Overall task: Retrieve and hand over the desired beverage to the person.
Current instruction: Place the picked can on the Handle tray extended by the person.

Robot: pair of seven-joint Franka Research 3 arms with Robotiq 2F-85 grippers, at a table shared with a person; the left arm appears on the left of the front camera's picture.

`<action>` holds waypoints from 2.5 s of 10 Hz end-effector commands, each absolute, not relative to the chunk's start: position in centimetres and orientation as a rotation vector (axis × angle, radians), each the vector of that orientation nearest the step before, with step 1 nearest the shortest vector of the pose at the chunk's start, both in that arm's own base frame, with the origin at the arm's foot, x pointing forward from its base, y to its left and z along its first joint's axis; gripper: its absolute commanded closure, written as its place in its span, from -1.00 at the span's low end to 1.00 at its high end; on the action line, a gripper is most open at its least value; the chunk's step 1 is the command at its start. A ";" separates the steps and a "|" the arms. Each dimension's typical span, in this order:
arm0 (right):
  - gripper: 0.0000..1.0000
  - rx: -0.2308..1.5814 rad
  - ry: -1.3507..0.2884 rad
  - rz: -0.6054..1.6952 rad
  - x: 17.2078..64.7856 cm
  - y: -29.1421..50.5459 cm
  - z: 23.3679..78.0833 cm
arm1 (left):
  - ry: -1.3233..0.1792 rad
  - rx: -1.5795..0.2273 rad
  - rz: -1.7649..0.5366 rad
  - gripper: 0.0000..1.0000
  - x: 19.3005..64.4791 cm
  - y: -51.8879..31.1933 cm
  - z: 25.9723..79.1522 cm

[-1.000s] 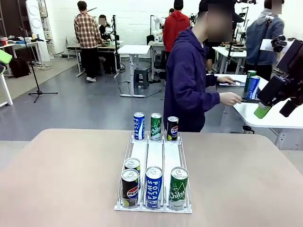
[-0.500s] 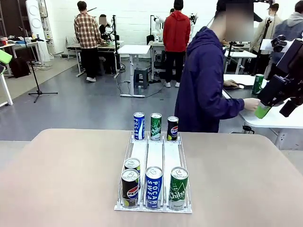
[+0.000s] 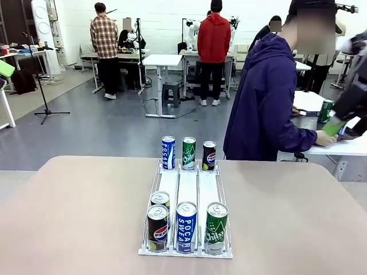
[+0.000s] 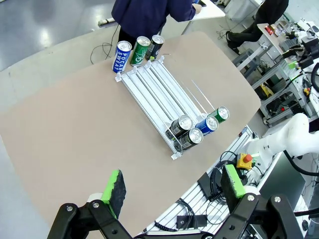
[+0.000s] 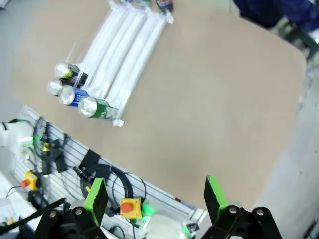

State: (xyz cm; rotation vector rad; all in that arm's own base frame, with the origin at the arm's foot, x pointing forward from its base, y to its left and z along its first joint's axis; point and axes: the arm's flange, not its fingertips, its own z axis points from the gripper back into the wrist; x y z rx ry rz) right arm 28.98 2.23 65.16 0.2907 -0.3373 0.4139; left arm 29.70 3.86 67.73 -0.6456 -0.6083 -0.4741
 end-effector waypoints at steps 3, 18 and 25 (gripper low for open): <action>-1.00 0.780 -0.424 0.570 29.6 -9.6 66.0 | -0.612 -0.655 -0.488 -1.00 29.7 4.0 67.7; -1.00 0.751 -0.554 0.443 28.0 -12.3 66.0 | -0.612 -0.655 -0.488 -1.00 29.7 4.0 67.7; -1.00 0.751 -0.554 0.443 28.0 -12.3 66.0 | -0.612 -0.655 -0.488 -1.00 29.7 4.0 67.7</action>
